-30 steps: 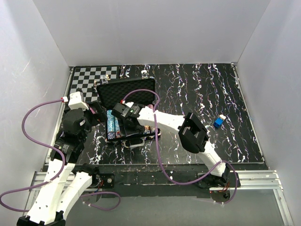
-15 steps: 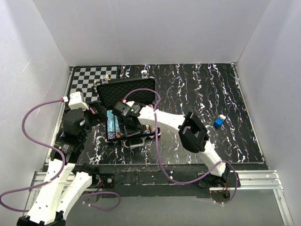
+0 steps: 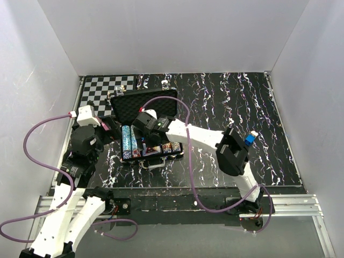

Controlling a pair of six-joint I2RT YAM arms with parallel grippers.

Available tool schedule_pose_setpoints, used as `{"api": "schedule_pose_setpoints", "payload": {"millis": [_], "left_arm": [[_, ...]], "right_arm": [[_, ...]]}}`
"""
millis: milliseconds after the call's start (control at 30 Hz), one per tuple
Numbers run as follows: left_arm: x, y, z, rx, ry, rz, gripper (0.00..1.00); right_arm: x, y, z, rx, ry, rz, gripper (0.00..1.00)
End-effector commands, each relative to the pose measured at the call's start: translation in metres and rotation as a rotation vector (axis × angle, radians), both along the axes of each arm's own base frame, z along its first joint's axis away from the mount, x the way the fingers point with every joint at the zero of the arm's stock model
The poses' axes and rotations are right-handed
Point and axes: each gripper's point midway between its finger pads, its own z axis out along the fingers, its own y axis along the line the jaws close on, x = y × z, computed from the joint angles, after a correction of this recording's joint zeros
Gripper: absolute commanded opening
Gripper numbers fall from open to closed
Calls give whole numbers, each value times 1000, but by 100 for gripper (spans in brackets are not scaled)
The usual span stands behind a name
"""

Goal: Pack up texas hold em set

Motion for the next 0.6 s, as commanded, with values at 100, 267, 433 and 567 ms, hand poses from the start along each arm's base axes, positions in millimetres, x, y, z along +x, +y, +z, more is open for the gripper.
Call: {"api": "schedule_pose_setpoints", "payload": {"millis": [100, 267, 433, 567], "left_arm": [[1, 2, 4, 21, -27, 3, 98], [-6, 6, 14, 9, -87, 11, 98], [0, -24, 26, -36, -32, -133, 98], [22, -44, 42, -49, 46, -196, 98]], "right_arm": [[15, -12, 81, 163, -205, -1, 96], [20, -58, 99, 214, -321, -65, 98], [33, -112, 123, 349, -335, -145, 98], [45, -157, 133, 392, -309, -208, 96]]}}
